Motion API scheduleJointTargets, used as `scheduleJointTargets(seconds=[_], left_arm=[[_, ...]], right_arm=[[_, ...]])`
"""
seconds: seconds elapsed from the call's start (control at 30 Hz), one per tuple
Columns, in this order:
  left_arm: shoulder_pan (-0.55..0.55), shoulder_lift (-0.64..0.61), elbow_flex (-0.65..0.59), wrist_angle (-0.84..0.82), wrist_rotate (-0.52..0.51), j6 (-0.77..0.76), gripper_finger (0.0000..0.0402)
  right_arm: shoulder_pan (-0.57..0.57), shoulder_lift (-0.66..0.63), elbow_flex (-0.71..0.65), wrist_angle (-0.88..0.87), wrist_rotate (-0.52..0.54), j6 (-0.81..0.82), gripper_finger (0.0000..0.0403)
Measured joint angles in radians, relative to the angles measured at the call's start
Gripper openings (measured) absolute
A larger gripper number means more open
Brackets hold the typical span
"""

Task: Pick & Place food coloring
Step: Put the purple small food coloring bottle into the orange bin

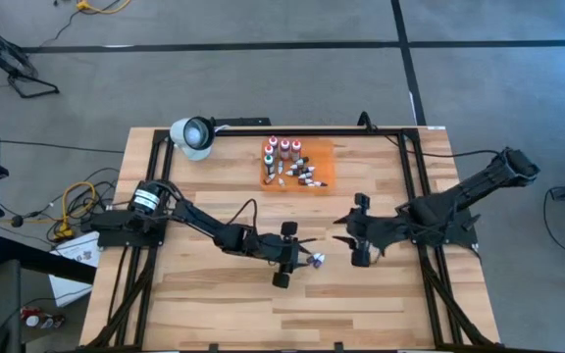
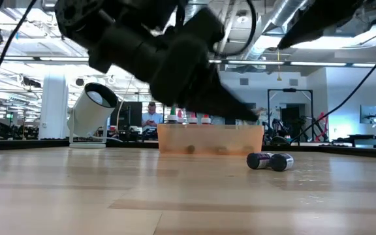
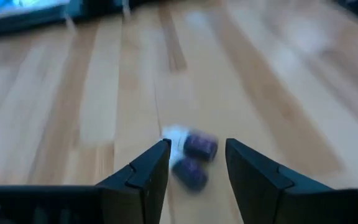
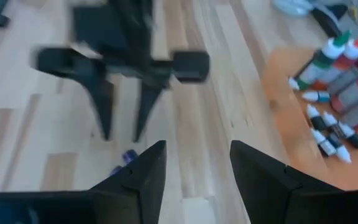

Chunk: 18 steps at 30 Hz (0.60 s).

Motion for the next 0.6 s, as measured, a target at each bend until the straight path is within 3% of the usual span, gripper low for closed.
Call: scheduleJointTargets(seconds=[0.4, 0.6], left_arm=[[0.027, 0.113, 0.09, 0.016, 0.07, -0.018, 0.0154], [0.046, 0.137, 0.121, -0.04, 0.072, -0.031, 0.0154]], right_arm=[[0.195, -0.055, 0.0, 0.012, 0.179, -0.019, 0.0166], [0.214, -0.058, 0.0, 0.015, 0.185, -0.019, 0.0159]])
